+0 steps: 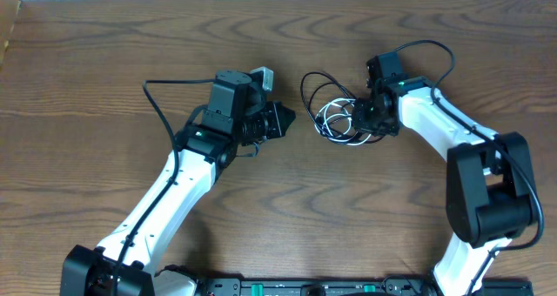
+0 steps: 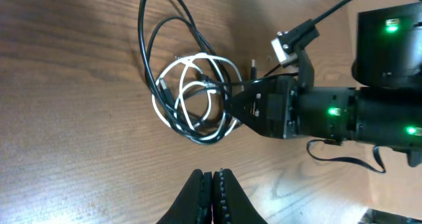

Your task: Untangle cables

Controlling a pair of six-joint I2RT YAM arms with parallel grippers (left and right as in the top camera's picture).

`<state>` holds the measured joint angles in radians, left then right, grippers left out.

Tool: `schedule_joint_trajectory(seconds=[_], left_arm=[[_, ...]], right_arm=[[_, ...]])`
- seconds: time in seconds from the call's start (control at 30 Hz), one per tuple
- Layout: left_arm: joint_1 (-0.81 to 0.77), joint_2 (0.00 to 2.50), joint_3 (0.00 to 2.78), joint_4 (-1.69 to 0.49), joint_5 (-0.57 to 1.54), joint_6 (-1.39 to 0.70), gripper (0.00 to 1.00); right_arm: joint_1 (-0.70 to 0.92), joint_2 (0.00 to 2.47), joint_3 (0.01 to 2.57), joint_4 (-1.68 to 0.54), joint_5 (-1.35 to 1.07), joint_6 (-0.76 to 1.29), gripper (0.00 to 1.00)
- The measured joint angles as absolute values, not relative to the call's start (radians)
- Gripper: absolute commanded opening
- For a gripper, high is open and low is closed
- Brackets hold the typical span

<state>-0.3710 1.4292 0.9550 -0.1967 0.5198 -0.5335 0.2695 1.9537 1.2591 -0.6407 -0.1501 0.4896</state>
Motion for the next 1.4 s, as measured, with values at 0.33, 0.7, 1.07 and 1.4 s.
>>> schedule_joint_trajectory(seconds=[0.33, 0.7, 1.07, 1.4], left_arm=[[-0.382, 1.430, 0.955, -0.202, 0.491, -0.496, 0.07], [-0.455, 1.292, 0.955, -0.206, 0.605, -0.398, 0.08], [-0.525, 1.408, 0.956, -0.268, 0.574, -0.361, 0.17], [-0.534, 1.510, 0.956, -0.239, 0.509, -0.159, 0.33]], right_arm=[[0.270, 1.958, 1.261, -0.624, -0.312, 0.437, 0.01], [0.219, 1.694, 1.257, -0.624, -0.678, 0.439, 0.01], [0.219, 1.695, 1.257, -0.601, -0.861, 0.441, 0.01], [0.219, 1.695, 1.257, -0.598, -0.923, 0.440, 0.01]])
